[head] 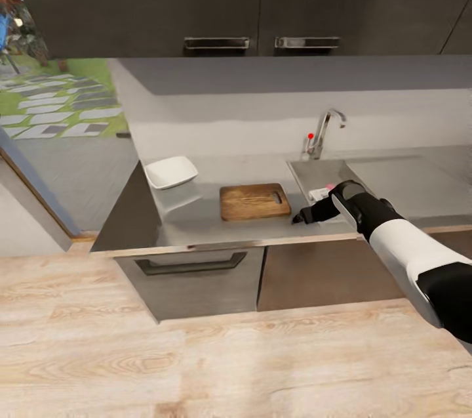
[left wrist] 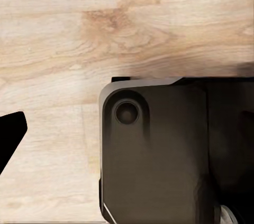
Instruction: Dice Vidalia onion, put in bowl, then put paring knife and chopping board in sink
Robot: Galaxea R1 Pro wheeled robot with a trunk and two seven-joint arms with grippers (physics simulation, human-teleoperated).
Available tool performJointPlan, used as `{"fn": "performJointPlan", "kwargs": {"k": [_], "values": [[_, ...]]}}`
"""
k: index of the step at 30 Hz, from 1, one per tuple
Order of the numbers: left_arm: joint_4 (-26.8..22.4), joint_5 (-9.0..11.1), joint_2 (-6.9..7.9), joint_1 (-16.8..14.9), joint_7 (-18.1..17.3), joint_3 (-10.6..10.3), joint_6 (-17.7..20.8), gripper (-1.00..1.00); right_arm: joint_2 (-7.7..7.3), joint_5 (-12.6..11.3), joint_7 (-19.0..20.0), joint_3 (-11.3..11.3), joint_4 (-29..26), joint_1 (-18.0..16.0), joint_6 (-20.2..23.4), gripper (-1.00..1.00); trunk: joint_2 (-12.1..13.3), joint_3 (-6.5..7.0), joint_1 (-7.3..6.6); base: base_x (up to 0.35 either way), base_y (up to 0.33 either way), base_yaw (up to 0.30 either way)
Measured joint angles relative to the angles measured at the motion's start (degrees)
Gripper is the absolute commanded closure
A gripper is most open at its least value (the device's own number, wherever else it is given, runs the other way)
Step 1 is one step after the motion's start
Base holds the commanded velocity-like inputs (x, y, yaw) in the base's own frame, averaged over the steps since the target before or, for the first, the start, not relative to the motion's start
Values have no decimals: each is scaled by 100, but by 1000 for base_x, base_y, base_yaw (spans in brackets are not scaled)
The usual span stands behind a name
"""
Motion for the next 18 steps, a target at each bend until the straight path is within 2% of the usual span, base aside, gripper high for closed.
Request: {"fn": "performJointPlan", "kwargs": {"k": [8, 18], "values": [[0, 0, 0, 0, 0, -2, 0, -100, 7, -3, -1, 5, 39, 0, -48, -100, 0, 0, 0, -334, 0, 0], [0, 0, 0, 0, 0, -3, 0, -100, 37, -9, -5, 6, 493, -1, -520, -100, 0, 0, 0, -334, 0, 0]]}}
